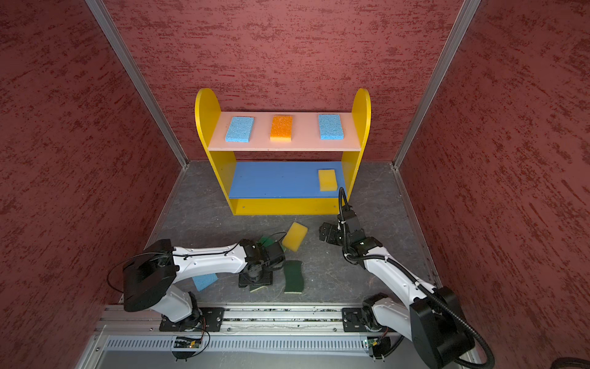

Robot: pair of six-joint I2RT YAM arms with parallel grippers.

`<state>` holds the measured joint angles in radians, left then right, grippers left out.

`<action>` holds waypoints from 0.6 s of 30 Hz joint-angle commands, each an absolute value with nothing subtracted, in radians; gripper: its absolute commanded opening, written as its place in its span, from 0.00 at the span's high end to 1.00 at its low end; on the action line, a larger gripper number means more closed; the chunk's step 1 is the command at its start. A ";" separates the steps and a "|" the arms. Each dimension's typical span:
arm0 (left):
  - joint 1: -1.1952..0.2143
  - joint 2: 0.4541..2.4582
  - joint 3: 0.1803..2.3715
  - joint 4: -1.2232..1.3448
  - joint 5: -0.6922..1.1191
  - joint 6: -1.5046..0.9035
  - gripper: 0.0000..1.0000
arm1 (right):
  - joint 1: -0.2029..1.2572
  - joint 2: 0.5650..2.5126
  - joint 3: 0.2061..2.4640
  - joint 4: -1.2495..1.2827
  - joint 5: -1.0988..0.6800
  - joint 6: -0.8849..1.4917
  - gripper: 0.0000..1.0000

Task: Arrange cleaning sponges on a shelf
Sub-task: Rotate the cleaning sponge at the bottom-center of the table.

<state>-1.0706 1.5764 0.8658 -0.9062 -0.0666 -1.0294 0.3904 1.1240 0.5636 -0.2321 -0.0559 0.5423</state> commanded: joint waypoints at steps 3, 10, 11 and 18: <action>-1.068 1.542 0.823 -0.939 -0.154 -0.958 0.22 | 0.397 1.114 0.557 -0.226 -0.037 0.543 0.03; -1.067 1.474 0.786 -0.931 -0.175 -0.975 0.16 | 0.397 1.123 0.555 -0.220 -0.044 0.551 0.03; -1.068 1.458 0.779 -0.927 -0.175 -0.976 0.15 | 0.397 1.126 0.557 -0.217 -0.048 0.551 0.03; -1.069 1.377 0.722 -0.884 -0.172 -0.972 0.12 | 0.397 1.138 0.560 -0.207 -0.057 0.557 0.03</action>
